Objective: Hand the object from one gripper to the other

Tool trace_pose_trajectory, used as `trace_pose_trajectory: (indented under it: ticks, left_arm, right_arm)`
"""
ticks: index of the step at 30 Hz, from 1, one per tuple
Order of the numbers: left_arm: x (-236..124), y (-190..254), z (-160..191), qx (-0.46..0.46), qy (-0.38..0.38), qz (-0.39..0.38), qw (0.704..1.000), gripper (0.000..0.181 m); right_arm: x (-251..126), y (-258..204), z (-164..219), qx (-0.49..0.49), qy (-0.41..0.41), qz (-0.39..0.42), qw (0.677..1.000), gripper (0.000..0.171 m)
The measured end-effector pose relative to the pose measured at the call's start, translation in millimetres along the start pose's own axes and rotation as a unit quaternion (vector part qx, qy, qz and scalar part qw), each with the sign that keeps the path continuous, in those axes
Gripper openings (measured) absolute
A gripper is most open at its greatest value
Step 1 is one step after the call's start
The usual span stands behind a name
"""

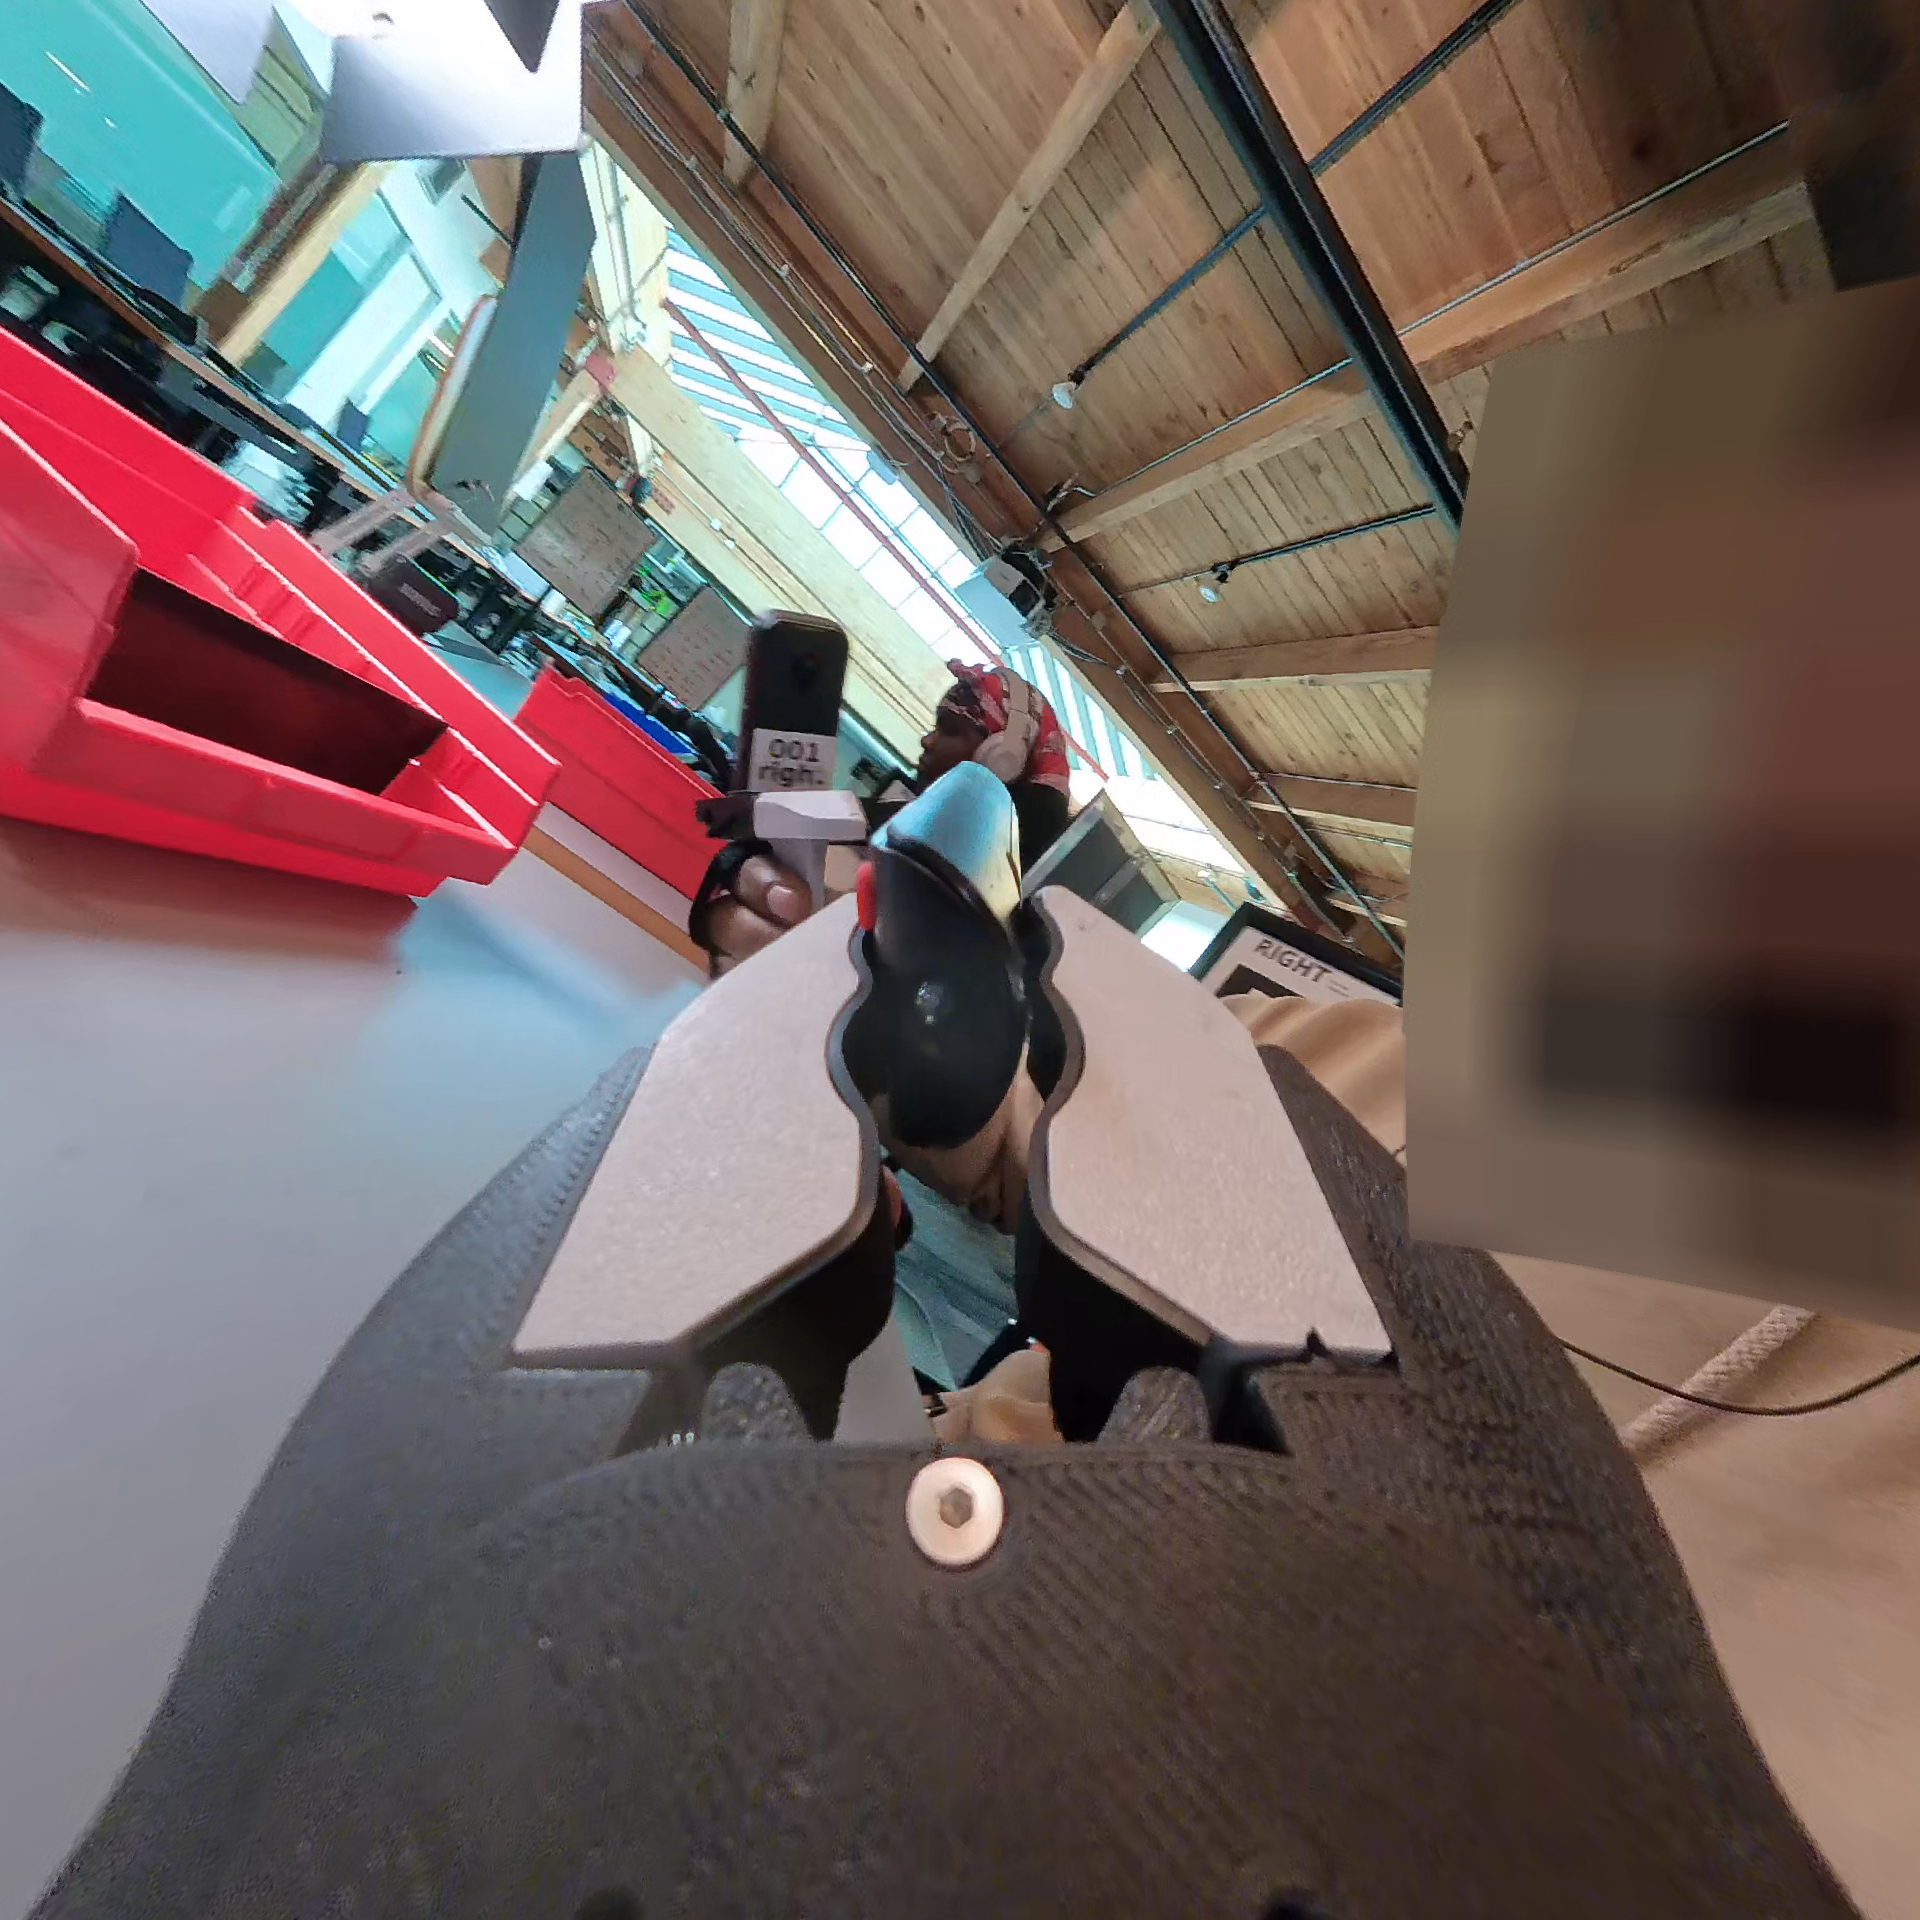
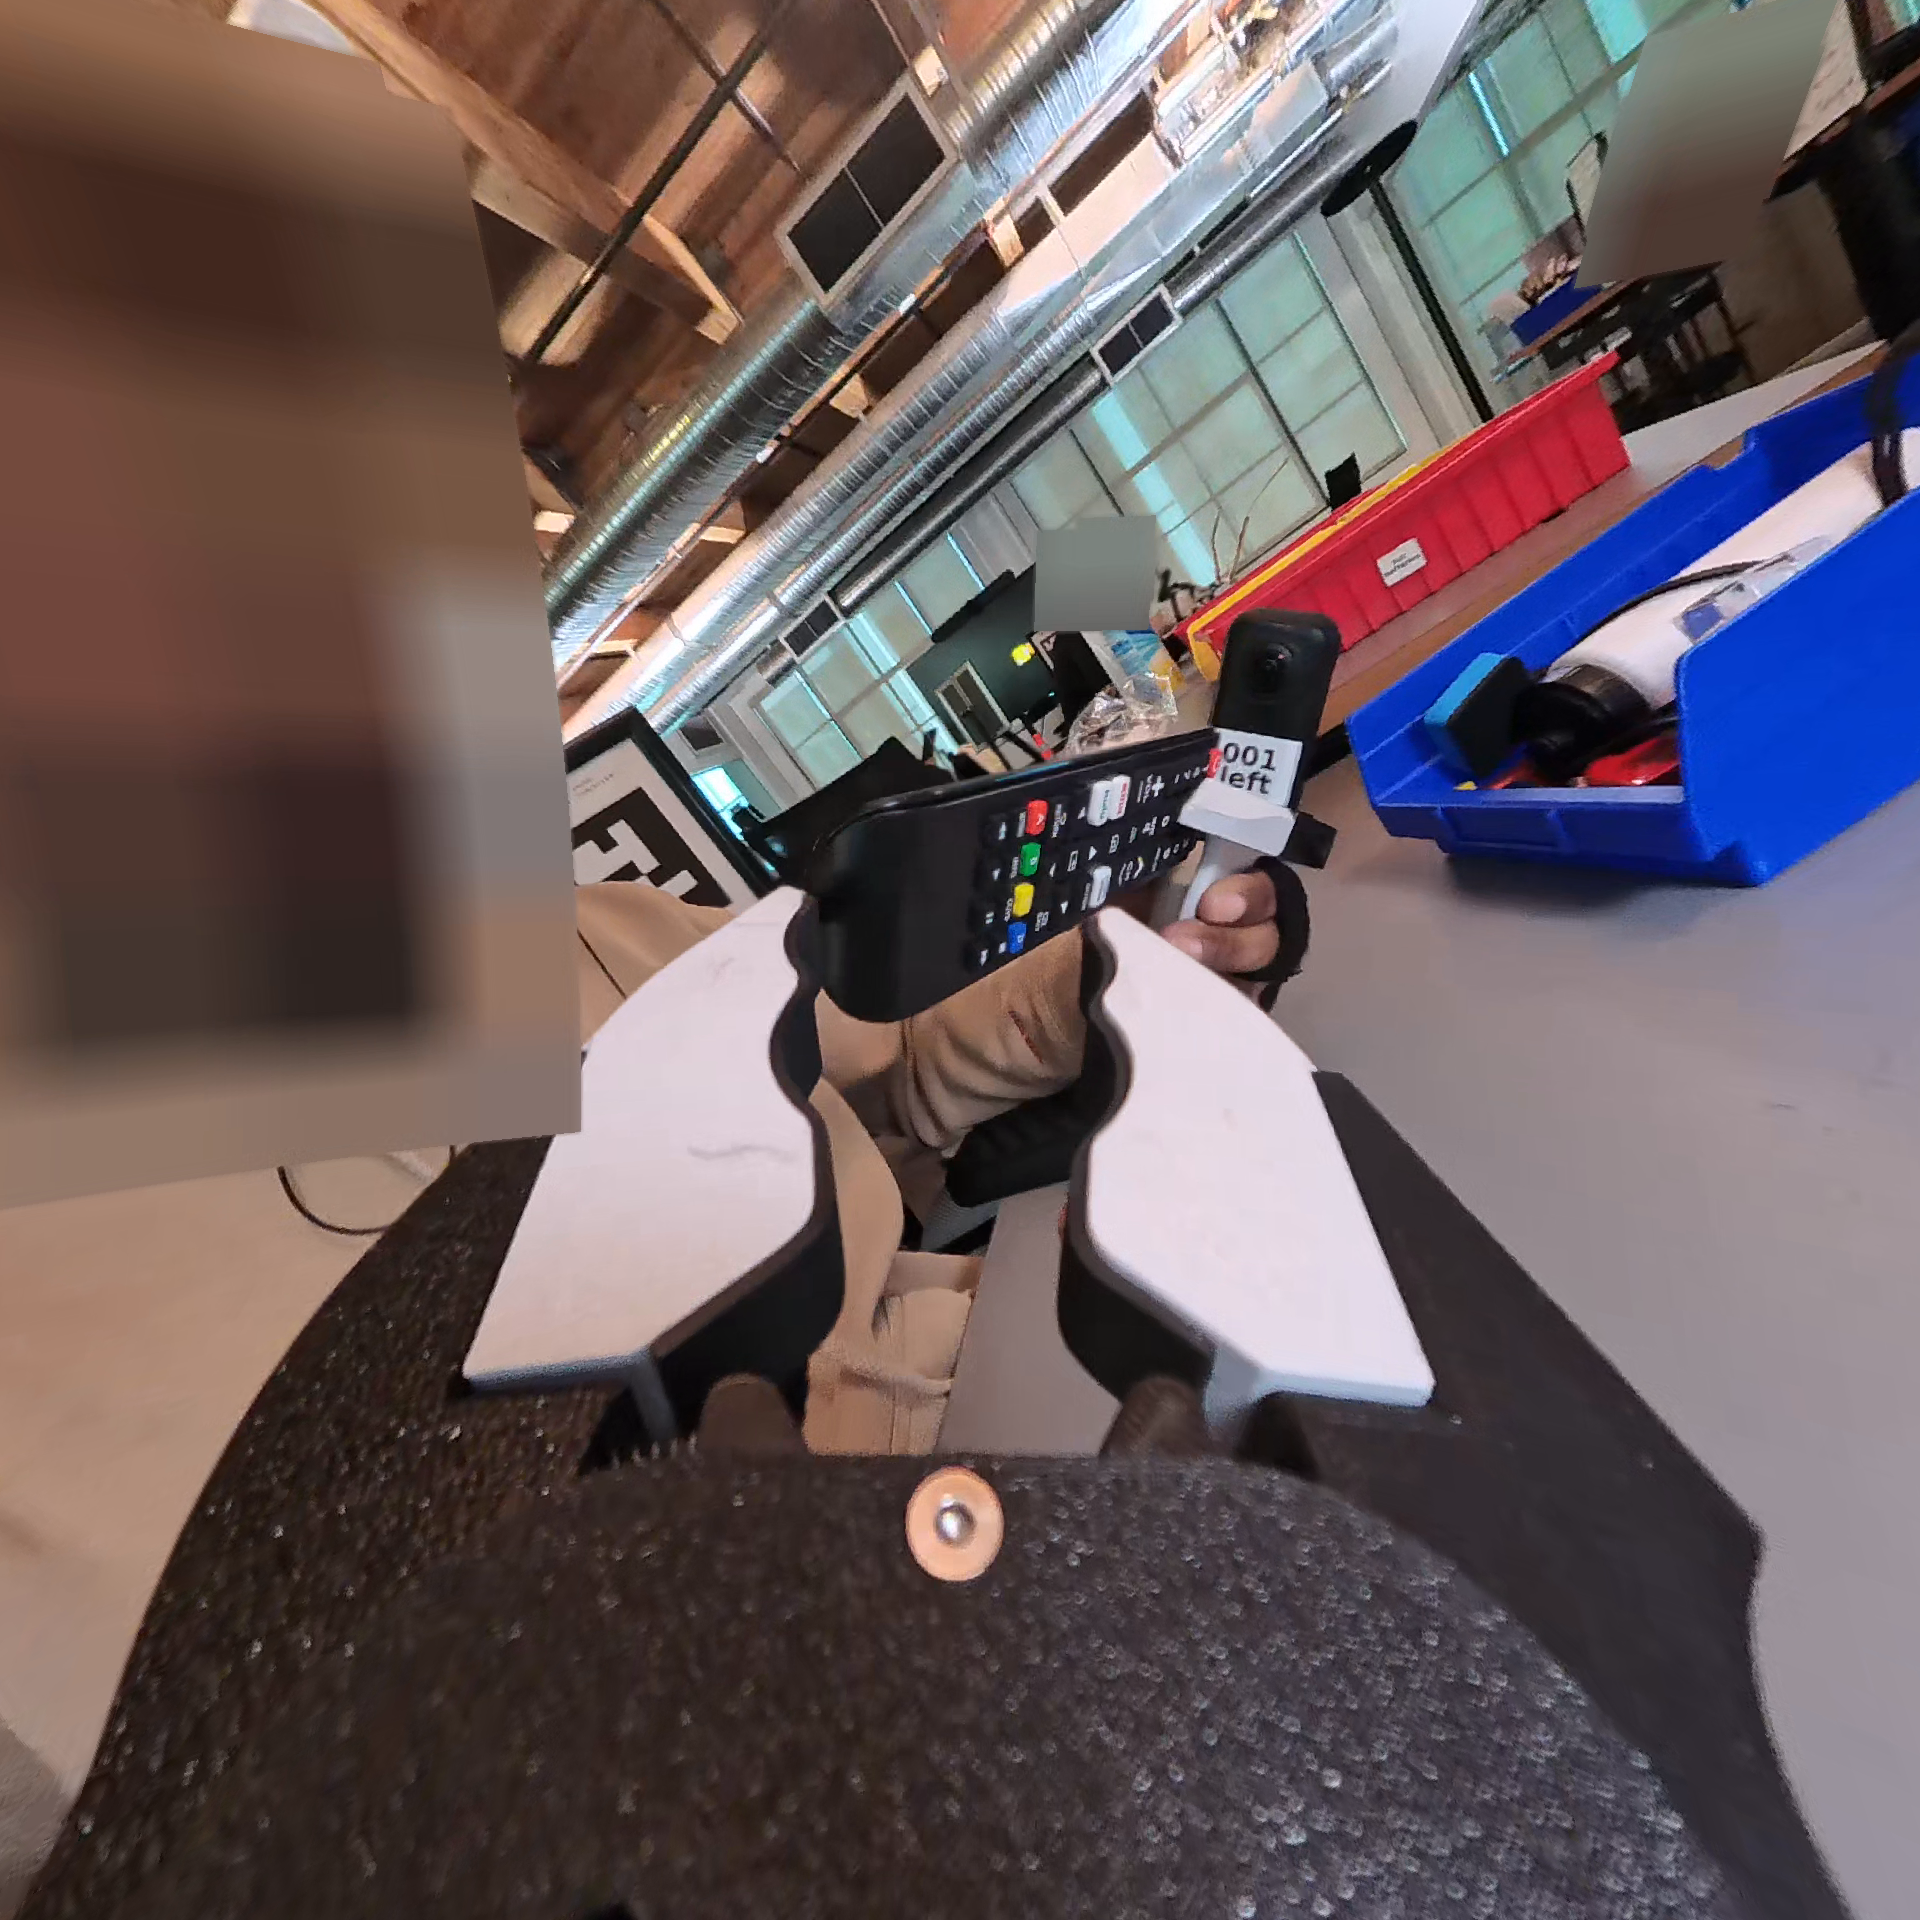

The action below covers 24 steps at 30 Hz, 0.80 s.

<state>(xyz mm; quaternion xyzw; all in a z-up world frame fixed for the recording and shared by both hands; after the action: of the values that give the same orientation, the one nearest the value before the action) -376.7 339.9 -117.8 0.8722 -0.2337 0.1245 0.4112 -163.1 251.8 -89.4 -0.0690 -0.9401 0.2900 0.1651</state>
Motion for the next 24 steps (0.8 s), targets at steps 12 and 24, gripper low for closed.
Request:
trace_pose_trajectory:
  ticks: [12, 24]
  left_arm:
    - [-5.0, 0.3, -9.4, 0.155, -0.008, -0.118, 0.981, 0.024]
    - [-4.0, -10.5, -0.3, 0.123, -0.004, -0.104, 0.987, 0.037]
  right_arm:
    - [-24.0, 16.2, -3.4, -0.161, -0.083, 0.197, 0.963, 0.059]
    - [42.0, 10.4, -25.4, -0.285, -0.185, 0.169, 0.925, 0.025]
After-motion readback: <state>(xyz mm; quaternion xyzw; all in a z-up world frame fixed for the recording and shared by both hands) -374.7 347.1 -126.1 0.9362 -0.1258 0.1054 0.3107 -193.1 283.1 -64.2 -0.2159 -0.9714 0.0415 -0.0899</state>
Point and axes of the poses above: each gripper's, where its closed fingertips meet, x out along the fingers, z out of its underside, y = z × x across the jaws, the point moved 7 cm from there along -x, back along the fingers, and after that the axes turned 1 degree about -x, right-handed, at the moved point
